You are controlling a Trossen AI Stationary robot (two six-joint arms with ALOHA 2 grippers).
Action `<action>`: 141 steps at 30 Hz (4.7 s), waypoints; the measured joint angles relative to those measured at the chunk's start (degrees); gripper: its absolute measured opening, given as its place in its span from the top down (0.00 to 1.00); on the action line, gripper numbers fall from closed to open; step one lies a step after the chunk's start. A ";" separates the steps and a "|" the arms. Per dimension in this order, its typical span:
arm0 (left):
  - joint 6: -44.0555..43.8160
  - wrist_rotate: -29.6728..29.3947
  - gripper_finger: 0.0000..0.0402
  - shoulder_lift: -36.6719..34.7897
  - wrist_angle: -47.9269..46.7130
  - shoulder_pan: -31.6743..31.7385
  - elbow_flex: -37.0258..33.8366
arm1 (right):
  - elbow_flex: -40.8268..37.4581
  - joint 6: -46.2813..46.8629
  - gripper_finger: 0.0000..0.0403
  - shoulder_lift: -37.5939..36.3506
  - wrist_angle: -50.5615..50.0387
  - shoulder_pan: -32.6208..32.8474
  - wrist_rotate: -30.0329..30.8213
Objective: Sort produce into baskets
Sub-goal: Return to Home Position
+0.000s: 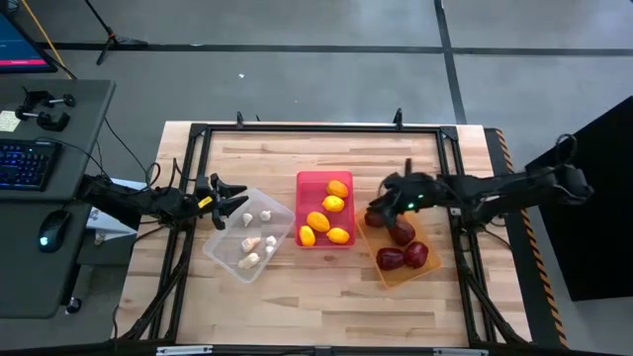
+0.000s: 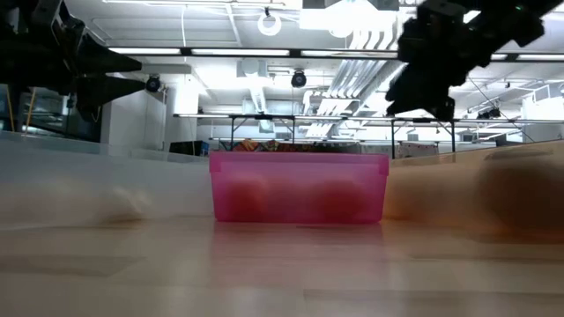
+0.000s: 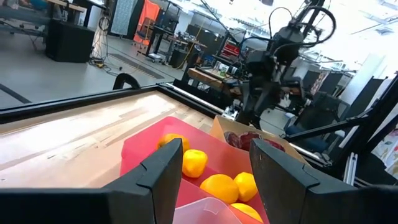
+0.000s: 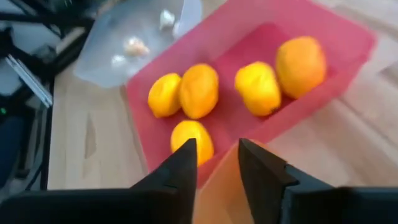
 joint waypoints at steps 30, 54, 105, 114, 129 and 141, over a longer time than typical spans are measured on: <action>0.00 0.00 0.57 0.00 -0.01 0.00 0.04 | -33.41 -2.24 0.99 -40.64 16.78 -0.22 7.69; 0.00 0.00 0.57 0.00 -0.02 -0.01 0.04 | -33.37 -2.24 0.99 -40.41 12.38 -0.24 7.13; 0.00 0.00 0.57 0.00 -0.03 0.00 0.04 | -33.33 -2.21 0.99 -40.39 12.34 -0.23 7.10; -0.01 0.00 0.57 0.00 -0.02 0.00 0.04 | -33.33 -2.21 0.99 -40.39 12.34 -0.22 7.12; 0.00 0.00 0.57 0.00 -0.03 0.00 0.04 | -33.33 -2.21 0.99 -40.39 12.34 -0.23 7.10; 0.00 0.00 0.57 0.01 -0.03 0.00 0.04 | -33.33 -2.21 0.99 -40.39 12.34 -0.24 7.10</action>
